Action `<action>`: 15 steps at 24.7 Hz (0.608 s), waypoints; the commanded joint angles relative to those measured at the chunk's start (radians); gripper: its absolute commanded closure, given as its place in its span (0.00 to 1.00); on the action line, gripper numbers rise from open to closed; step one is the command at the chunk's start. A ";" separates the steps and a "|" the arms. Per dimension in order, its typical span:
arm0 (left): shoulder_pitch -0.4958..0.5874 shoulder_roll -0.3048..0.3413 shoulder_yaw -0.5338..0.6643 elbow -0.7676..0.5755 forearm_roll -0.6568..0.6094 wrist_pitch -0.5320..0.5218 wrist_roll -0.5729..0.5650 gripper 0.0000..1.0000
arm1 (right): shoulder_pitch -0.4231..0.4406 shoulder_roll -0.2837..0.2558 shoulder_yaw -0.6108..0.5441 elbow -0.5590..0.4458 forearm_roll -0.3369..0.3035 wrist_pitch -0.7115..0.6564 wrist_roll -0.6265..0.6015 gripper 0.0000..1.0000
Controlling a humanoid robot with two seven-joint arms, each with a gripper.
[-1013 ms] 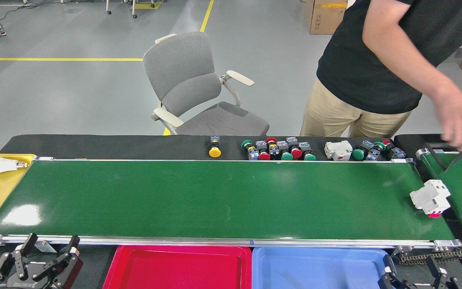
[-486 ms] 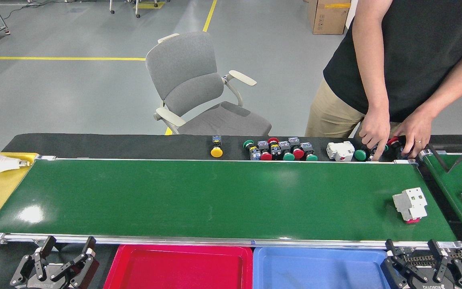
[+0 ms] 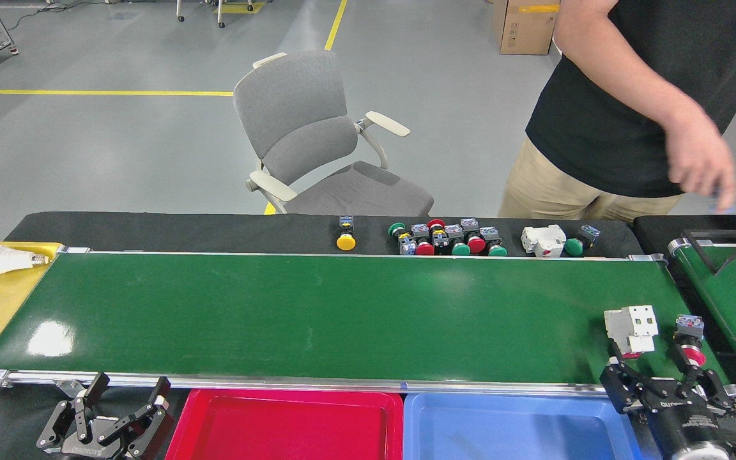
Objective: Pick switch part from conveyor to tray
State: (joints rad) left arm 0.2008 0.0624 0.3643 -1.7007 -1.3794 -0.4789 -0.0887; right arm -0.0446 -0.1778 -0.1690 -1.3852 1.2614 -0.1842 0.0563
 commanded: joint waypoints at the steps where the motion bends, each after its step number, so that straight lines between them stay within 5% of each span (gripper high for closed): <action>1: -0.008 0.010 -0.002 -0.007 -0.001 -0.001 0.003 0.00 | -0.031 -0.026 0.037 0.015 0.001 0.000 0.005 0.66; 5: -0.012 0.010 -0.002 -0.007 -0.001 0.005 0.003 0.00 | -0.028 -0.023 0.052 0.012 -0.005 -0.006 0.002 0.97; 9: -0.012 0.019 0.010 -0.010 0.000 0.003 0.001 0.00 | 0.028 -0.009 0.063 -0.077 -0.008 -0.011 -0.003 0.98; 13: -0.009 0.023 0.019 -0.011 0.006 0.002 0.003 0.00 | 0.267 0.008 0.065 -0.339 -0.013 -0.066 -0.047 0.98; 14: -0.008 0.023 0.030 -0.010 0.006 0.002 0.003 0.00 | 0.324 0.018 0.065 -0.379 -0.013 -0.092 -0.069 0.90; 15: -0.003 0.023 0.045 -0.011 0.006 0.002 0.003 0.00 | 0.362 0.037 0.065 -0.388 -0.013 -0.123 -0.099 0.60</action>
State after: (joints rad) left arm 0.1995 0.0743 0.3959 -1.7001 -1.3771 -0.4773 -0.0895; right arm 0.3050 -0.1512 -0.1009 -1.7415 1.2523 -0.2628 -0.0002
